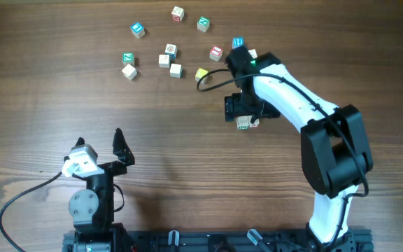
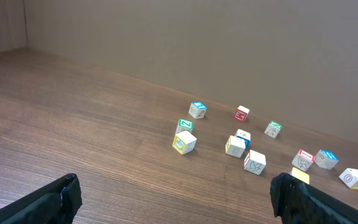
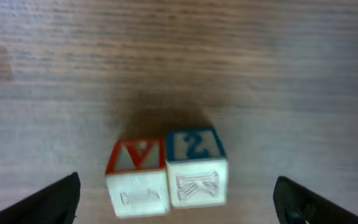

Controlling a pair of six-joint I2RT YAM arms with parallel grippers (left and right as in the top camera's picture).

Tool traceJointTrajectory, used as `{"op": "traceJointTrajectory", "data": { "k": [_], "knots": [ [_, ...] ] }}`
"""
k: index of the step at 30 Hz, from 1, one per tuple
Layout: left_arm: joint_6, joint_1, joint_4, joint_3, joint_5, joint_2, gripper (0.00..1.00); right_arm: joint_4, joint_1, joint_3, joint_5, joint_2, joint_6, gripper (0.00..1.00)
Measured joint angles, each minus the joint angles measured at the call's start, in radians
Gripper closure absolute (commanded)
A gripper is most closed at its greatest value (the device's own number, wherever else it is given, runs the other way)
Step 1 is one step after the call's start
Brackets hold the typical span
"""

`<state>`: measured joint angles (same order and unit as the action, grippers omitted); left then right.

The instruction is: Form a horizontal line

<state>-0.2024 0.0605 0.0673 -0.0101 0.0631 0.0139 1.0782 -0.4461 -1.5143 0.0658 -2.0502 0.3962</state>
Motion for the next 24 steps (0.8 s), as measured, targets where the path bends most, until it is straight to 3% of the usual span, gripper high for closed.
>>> {"op": "traceJointTrajectory", "data": {
  "k": [18, 24],
  "knots": [
    [0.0, 0.0, 0.0, 0.0, 0.0, 0.0, 0.0, -0.101, -0.003, 0.07, -0.036, 0.001, 0.0, 0.07],
    [0.0, 0.0, 0.0, 0.0, 0.0, 0.0, 0.0, -0.123, -0.003, 0.108, -0.039, 0.001, -0.002, 0.29]
  ]
}}
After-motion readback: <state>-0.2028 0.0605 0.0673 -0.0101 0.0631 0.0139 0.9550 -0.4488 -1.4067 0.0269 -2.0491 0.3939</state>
